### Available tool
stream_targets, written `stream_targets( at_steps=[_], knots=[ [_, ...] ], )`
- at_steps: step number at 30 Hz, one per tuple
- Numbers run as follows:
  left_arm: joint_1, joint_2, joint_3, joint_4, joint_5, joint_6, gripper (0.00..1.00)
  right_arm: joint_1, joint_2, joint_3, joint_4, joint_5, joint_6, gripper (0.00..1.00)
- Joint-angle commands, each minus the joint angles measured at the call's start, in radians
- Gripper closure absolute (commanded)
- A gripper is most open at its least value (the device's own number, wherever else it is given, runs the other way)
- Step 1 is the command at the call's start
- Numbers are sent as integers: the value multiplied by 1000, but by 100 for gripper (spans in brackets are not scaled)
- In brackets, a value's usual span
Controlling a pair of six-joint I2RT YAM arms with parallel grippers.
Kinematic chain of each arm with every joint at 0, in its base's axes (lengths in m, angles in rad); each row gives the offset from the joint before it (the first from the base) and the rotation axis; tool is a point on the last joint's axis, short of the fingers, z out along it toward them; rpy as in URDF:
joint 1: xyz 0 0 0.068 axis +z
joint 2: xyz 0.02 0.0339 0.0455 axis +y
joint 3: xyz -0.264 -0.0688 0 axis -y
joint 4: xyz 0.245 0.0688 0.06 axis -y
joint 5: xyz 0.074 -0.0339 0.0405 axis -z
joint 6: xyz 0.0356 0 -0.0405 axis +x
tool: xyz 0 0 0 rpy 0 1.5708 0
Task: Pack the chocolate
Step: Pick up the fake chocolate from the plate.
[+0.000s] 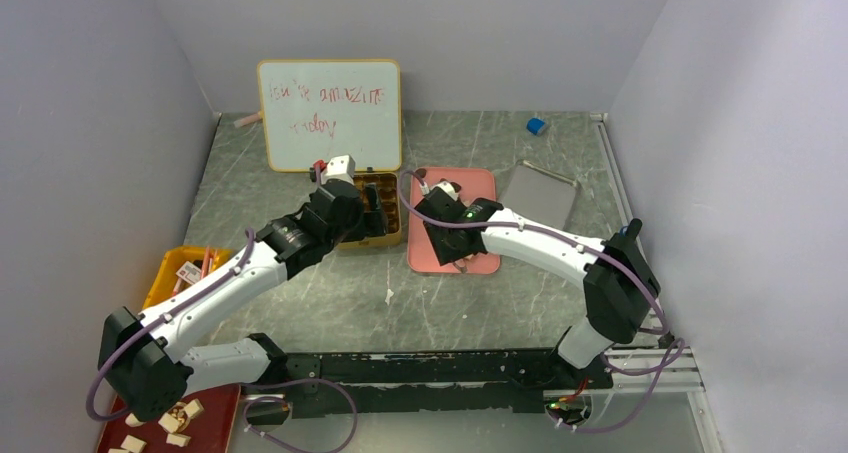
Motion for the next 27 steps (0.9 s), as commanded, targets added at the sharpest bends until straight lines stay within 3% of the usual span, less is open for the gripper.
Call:
stream_targets(
  at_steps=[1,17,22,27],
  knots=[
    [-5,14,48,22,-21,11,9,-14,10,19,39,-8,-23,57],
    [-5,29,57,30,-37,11,9,-65,55,14,84,-60,-72,59],
    [-5,18,71,11,-56,10,10,-70,36,25,79,-67,-80,85],
    [-5,-4,96,-12,-89,9,10,-69,11,62,41,-67,-78,95]
  ],
)
